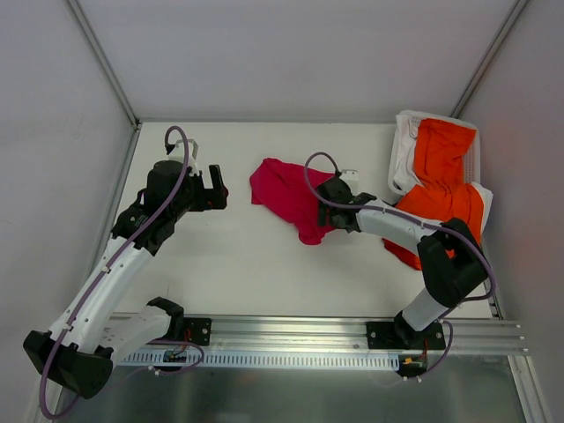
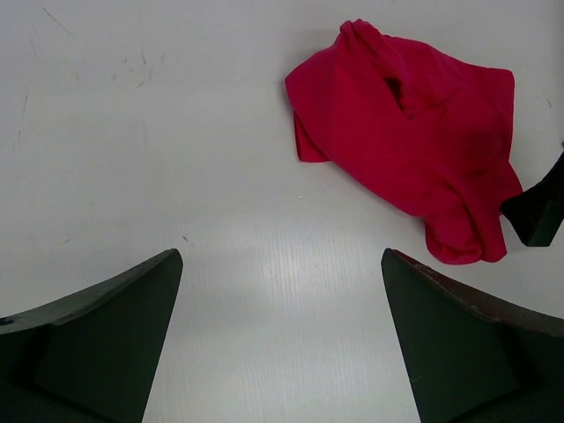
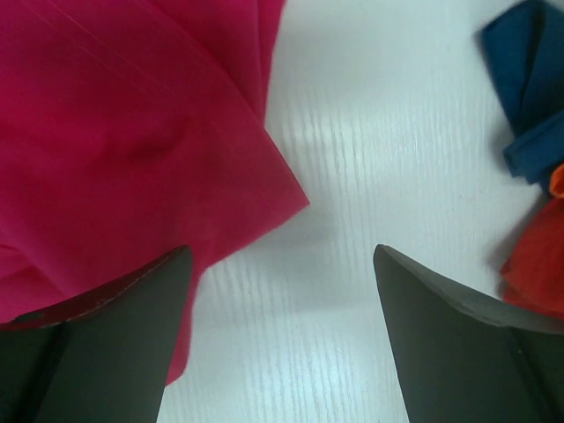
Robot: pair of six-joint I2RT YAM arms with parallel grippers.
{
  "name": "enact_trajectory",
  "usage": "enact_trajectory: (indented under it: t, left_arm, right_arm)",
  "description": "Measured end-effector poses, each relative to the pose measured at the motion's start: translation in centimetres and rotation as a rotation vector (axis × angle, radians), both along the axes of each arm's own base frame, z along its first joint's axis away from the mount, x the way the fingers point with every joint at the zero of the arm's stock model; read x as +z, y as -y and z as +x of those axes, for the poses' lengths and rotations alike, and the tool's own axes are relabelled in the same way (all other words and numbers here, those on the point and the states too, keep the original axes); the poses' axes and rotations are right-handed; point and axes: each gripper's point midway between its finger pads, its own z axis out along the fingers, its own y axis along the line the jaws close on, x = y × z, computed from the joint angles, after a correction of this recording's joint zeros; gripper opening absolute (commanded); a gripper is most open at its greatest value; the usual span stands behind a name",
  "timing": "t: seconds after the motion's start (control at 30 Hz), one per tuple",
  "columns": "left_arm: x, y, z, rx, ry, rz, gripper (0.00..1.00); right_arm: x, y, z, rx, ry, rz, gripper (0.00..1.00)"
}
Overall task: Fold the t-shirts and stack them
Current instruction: Flatten out the tshirt
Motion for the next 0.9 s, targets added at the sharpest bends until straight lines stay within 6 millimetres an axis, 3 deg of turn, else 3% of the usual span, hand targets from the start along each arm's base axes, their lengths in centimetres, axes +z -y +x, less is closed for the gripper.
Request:
enact_trajectory:
  t: [0.13,0.27,0.67,0.77,0.87,0.9]
  left_arm:
    - [0.1,0.0,0.0,0.000,0.002,-0.002,0.99]
    - [0.1,0.0,-0.1,-0.001,0.002,-0.002,0.99]
    - [0.4,-0.2,-0.3,0.002,0.010,-0.004,0.99]
    - [0.3,-0.2,-0.4,0.003,0.006,-0.001,0.99]
    - [0.2,-0.3,-0.4,0.004,0.002,0.001,0.99]
    - [0.2,-0.3,-0.4,0.005,0.002,0.001,0.99]
  right_arm:
    - [-2.4,0.8,-1.4,-0.013,-0.056,-0.020,0.87]
    - [-4.0,0.8,-1.5,-0.018,-0.078,-0.028,0.83]
    - [-4.8,-0.6,2.7,-0.051,-0.043,0.085,0.80]
    - [-4.8,-0.6,3.3,-0.056,-0.042,0.094,0.72]
    - [-4.8,-0.6,3.8,-0.056,-0.041,0.099,0.45]
    - [-4.8,-0.5,4.1,-0.057,-0.040,0.099,0.31]
